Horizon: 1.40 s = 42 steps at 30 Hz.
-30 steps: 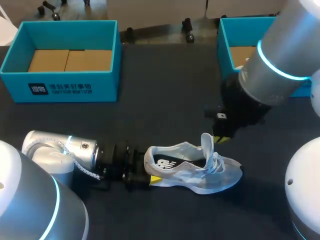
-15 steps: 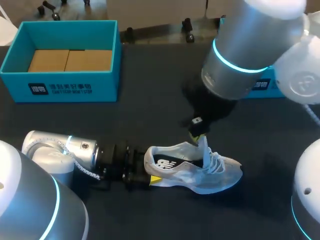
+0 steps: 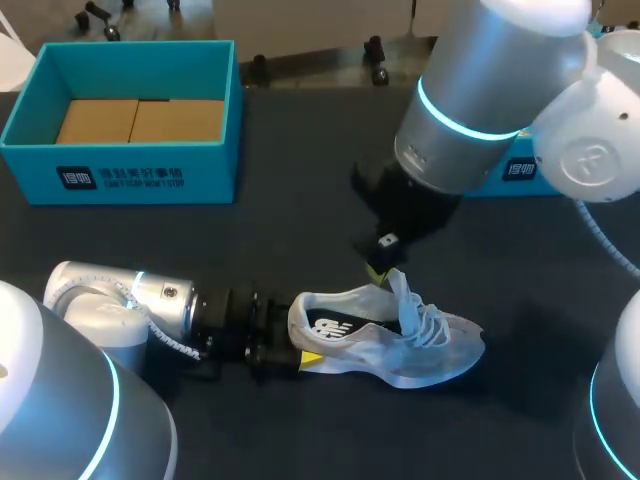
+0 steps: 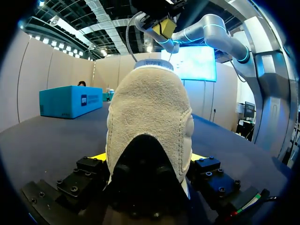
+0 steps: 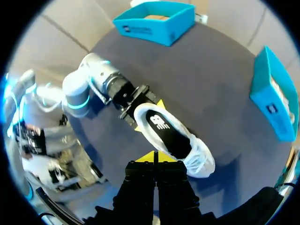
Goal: Take the shoe out of the shoebox, open the shoe tongue, remove and reinsert the insole, then place the shoe into the shoebox
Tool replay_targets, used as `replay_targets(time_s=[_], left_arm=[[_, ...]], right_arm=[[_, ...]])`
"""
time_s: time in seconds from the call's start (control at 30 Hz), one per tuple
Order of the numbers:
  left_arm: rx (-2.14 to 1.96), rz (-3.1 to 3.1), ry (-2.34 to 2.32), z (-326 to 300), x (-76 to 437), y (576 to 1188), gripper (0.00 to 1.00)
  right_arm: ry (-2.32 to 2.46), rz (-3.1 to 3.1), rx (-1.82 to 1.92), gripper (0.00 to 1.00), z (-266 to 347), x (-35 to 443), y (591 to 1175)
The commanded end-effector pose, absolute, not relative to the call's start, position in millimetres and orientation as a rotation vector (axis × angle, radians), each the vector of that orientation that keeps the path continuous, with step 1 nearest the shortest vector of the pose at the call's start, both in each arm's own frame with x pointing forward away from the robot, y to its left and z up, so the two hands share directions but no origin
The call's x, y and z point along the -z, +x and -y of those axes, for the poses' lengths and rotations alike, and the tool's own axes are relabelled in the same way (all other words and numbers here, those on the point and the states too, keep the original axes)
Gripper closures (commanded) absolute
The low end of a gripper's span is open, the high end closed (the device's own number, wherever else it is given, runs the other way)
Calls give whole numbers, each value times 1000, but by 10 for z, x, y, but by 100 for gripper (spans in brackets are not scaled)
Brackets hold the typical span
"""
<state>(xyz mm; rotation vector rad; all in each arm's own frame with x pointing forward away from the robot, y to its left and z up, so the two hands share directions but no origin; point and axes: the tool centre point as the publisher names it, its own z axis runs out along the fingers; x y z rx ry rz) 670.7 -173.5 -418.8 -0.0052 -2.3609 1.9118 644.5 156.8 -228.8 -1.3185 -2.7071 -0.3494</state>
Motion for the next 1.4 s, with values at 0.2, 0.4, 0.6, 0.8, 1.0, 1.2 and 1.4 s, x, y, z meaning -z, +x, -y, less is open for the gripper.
replay_targets(time_s=[0.2, 0.4, 0.6, 0.8, 1.0, 1.2, 1.4], left_arm=[[-1908, 2362, -6, 1738, 4209, 6711, 100], [-1908, 2362, -6, 1738, 4209, 6711, 100], [-1908, 2362, -6, 1738, 4209, 6711, 100], [-1908, 2362, -6, 1738, 4209, 6711, 100], [-1908, 2362, -6, 1738, 4209, 6711, 100], [-1908, 2362, -6, 1738, 4209, 6711, 100], [-1908, 2362, -6, 1738, 4209, 6711, 100]], right_arm=[[-732, 2944, 60, 100, -1973, 2492, 6642], [-354, 3075, 3, 100, -2151, 2548, 6641], [-373, 3070, -16, 100, -2146, 2554, 6610], [-373, 3070, -16, 100, -2146, 2554, 6610], [-441, 3100, -16, 100, -2115, 2826, 6588], [-453, 3176, 18, 100, -2124, 3081, 6567], [-445, 3211, -6, 100, -2082, 3281, 6588]])
